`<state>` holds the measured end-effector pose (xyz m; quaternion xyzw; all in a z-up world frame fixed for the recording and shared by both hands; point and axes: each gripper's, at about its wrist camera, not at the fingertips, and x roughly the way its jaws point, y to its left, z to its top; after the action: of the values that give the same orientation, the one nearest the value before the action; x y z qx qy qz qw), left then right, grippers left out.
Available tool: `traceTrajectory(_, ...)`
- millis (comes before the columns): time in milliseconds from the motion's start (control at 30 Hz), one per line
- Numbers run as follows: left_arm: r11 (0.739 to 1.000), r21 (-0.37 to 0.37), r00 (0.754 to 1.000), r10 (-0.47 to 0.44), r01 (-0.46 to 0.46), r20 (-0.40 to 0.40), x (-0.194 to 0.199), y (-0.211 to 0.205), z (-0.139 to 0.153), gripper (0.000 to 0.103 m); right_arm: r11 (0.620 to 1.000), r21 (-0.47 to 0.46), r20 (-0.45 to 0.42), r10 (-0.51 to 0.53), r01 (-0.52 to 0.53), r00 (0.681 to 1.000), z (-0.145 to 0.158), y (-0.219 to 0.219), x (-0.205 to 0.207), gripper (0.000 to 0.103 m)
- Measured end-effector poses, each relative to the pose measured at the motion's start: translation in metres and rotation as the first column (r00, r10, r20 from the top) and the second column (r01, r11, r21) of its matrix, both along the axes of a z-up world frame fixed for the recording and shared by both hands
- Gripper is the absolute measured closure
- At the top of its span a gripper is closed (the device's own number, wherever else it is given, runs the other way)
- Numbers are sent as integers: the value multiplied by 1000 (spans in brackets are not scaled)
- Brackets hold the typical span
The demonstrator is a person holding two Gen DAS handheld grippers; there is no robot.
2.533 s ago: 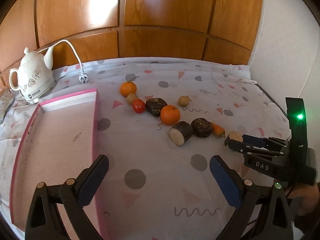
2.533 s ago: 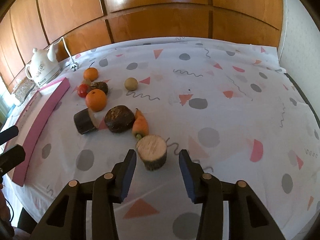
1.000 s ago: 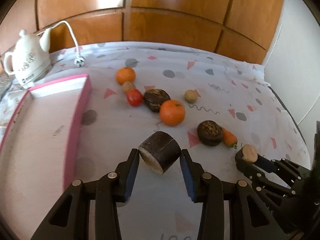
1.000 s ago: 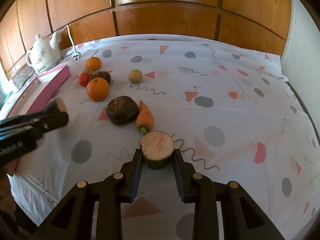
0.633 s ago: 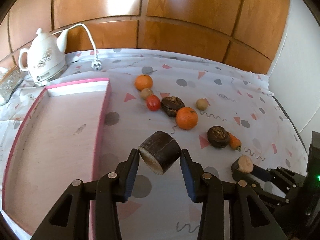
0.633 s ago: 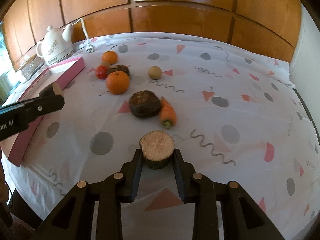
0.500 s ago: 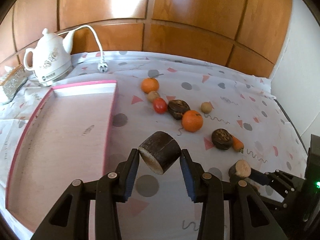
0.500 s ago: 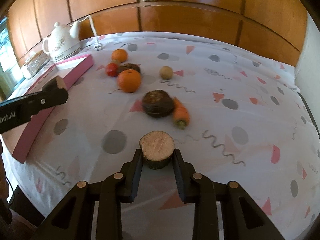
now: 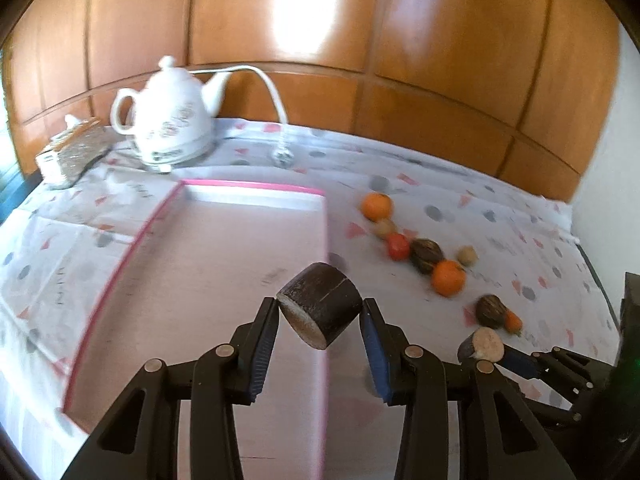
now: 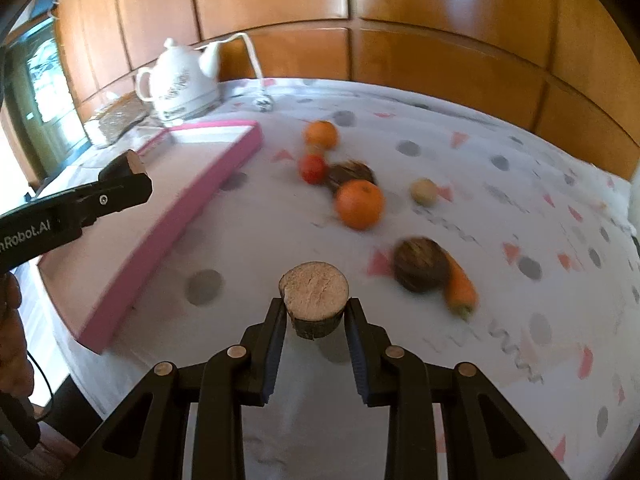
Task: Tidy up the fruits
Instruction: 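Carry both root pieces into the pink tray and open both tools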
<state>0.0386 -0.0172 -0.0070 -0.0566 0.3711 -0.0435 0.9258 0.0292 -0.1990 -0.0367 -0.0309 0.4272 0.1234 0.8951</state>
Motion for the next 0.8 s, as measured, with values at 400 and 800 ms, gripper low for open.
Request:
traceTrajectory(400, 976, 23, 975, 217, -218, 36, -11, 78, 5, 61, 980, 62, 56, 186, -189, 981, 34, 86, 41, 73)
traceTrajectory(800, 954, -13, 953, 301, -301, 44, -20, 106, 5, 58, 970, 131, 22, 204, -205, 979, 34, 138, 70, 65)
